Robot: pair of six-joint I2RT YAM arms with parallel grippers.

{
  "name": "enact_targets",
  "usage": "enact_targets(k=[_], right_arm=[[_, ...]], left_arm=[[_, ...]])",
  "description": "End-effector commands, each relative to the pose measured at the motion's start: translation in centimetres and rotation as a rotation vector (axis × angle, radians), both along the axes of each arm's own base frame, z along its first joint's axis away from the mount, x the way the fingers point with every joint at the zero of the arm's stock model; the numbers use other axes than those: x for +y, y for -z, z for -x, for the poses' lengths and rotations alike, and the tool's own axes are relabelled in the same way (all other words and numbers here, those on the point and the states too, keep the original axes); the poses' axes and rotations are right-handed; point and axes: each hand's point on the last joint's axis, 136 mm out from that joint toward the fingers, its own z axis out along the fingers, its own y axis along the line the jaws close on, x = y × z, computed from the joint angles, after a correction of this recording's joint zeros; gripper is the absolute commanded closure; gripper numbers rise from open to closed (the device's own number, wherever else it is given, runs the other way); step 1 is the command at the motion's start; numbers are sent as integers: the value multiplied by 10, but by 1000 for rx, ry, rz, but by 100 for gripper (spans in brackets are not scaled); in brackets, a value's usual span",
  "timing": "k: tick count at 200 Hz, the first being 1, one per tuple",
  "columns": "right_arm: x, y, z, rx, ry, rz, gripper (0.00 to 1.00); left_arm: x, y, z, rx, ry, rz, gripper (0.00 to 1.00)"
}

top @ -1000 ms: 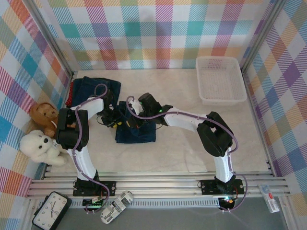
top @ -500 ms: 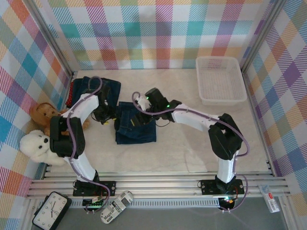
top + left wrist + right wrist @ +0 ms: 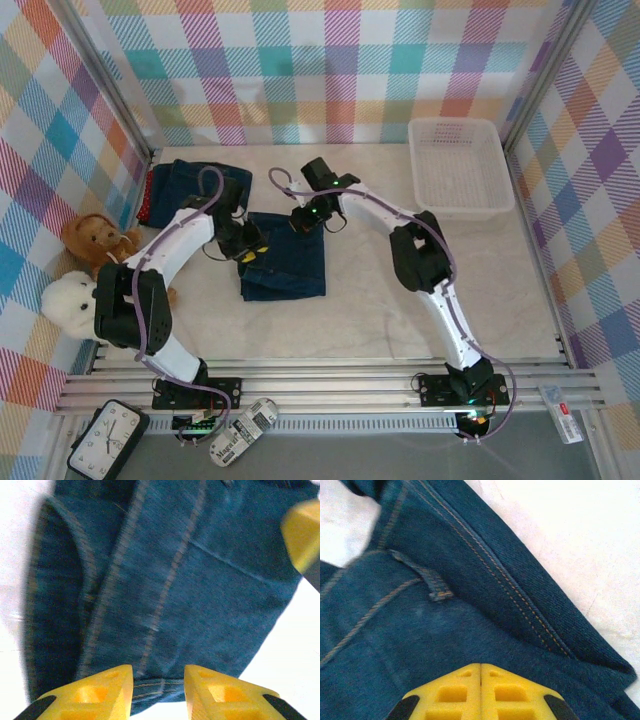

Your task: Fold and stack the skirts

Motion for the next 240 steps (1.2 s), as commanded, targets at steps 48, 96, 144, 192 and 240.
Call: enact_targets(k=[48,96,144,192,240], right_arm=[[-96,52,67,389,415,244,96],[-33,-23,132,665,541,-293,79],[-89,-42,79,210,557,-196,57],[-67,-17,60,195,326,-143,47],[-43,-10,61,251,222,-224,50]], left_arm=[[5,85,35,200,41,-73,70],[-16,54,-52,54,178,-92,70],[-14,-5,-45,-81,129,-66,48],[5,7,-2,-57,37,-88,34],[2,20,-1,-49,57,-67,25]])
